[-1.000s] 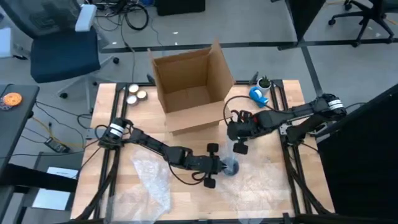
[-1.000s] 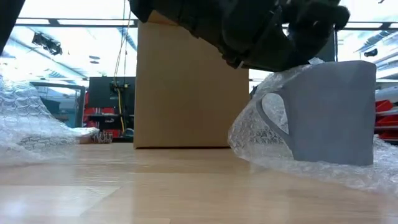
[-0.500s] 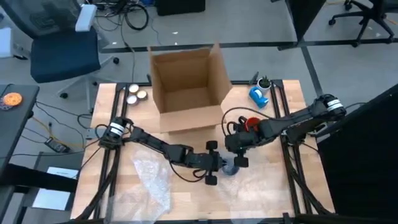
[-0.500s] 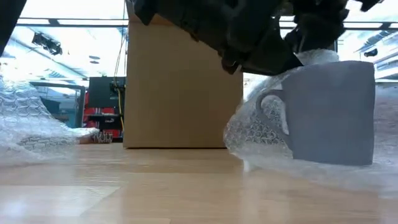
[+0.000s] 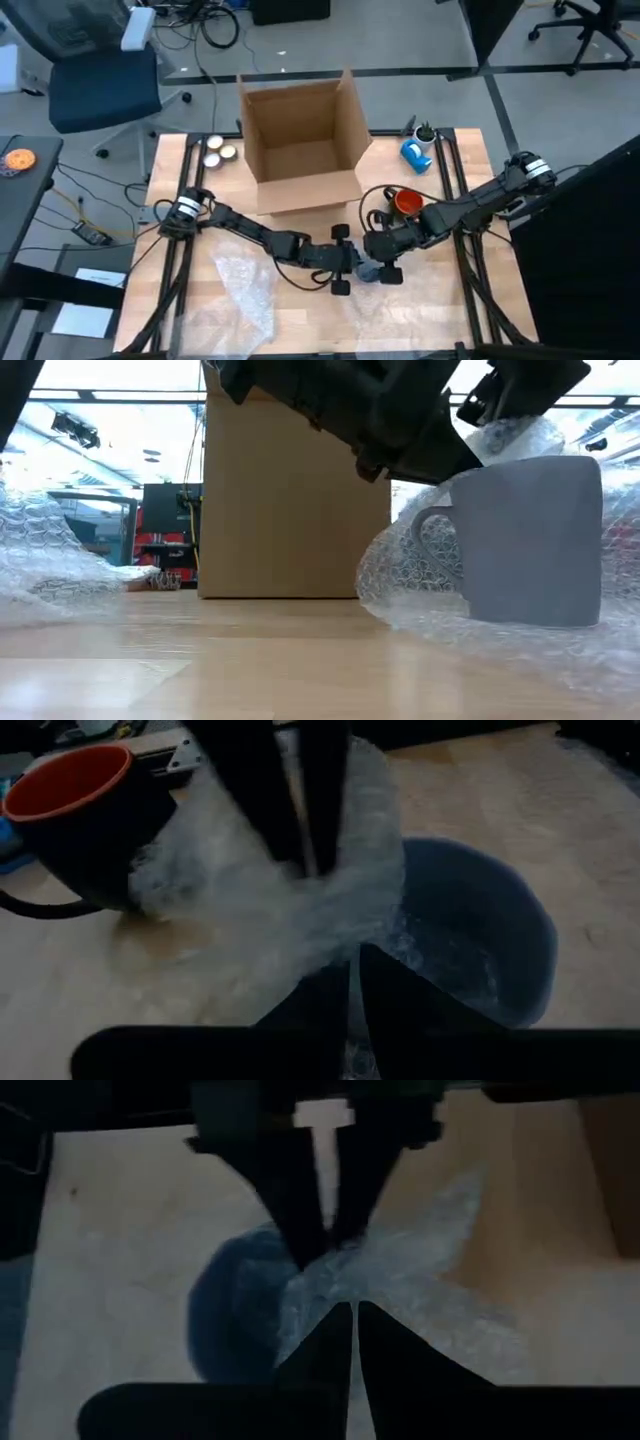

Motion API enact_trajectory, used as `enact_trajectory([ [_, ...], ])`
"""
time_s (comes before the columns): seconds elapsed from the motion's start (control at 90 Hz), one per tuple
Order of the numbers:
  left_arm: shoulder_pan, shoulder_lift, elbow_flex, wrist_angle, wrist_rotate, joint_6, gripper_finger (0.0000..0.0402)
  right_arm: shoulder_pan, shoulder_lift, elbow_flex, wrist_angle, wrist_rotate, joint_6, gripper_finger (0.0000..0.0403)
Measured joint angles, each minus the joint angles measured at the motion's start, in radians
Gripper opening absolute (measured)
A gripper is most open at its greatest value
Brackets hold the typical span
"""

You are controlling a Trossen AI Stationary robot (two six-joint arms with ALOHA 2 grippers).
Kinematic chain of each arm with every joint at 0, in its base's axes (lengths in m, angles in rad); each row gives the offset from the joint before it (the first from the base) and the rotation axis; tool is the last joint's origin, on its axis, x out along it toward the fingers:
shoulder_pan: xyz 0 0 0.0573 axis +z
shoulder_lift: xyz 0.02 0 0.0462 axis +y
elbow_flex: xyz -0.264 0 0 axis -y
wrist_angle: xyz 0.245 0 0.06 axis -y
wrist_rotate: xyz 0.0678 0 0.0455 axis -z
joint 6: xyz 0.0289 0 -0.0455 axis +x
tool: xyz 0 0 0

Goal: Wrap mug
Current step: Wrap the blue mug with the top bubble wrap

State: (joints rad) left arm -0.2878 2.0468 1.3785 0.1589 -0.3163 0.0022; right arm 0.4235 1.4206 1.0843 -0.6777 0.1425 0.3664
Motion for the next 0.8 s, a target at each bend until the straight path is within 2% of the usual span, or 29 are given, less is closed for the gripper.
enact_trajectory([
  [0.389,0.0,-0.017,0.056,-0.065,-0.078,0.078,0.0015,0.048,0.001,-0.073,0.101,-0.016,0.02,0.0],
  [0.8,-0.021,-0.022,0.292,-0.58,-0.191,0.118,0.0015,0.051,0.001,-0.073,0.105,-0.019,0.01,0.0],
])
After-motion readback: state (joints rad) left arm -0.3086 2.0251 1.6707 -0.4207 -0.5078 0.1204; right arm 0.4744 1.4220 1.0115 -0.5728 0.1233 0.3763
